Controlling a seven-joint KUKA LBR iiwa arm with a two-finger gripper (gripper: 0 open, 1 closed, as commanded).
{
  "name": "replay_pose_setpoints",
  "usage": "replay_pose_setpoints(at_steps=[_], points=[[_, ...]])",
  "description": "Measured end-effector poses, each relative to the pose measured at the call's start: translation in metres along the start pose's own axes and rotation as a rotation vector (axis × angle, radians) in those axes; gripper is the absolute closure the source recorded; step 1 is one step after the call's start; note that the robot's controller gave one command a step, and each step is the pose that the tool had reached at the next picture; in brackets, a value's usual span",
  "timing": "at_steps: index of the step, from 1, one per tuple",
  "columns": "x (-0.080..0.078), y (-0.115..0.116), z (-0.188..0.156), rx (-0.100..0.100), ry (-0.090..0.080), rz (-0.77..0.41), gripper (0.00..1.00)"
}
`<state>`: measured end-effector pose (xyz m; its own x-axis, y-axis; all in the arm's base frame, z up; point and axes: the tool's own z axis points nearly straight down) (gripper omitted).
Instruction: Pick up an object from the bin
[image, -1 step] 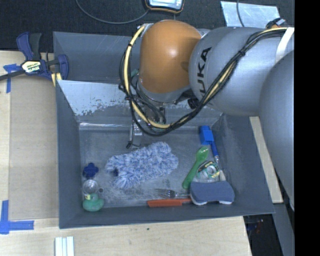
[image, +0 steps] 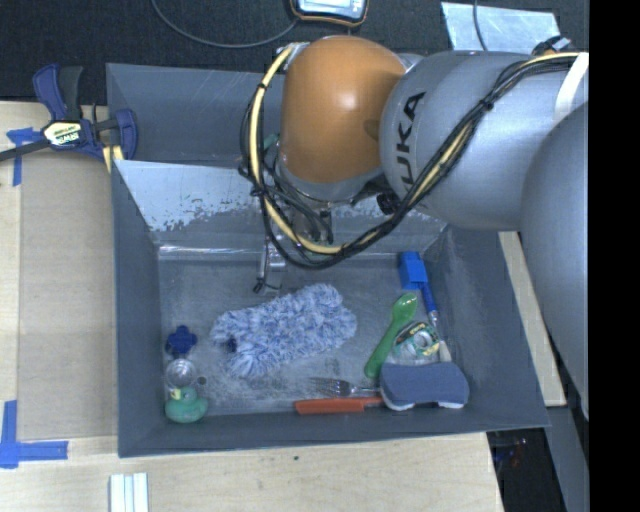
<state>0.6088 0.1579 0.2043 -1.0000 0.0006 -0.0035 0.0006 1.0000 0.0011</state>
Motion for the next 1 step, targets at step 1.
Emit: replay_pose_setpoints(at_steps=[1], points=[[0.0342,-0.0642,0.1288,-0.001,-0.002,-0.029,0.0]])
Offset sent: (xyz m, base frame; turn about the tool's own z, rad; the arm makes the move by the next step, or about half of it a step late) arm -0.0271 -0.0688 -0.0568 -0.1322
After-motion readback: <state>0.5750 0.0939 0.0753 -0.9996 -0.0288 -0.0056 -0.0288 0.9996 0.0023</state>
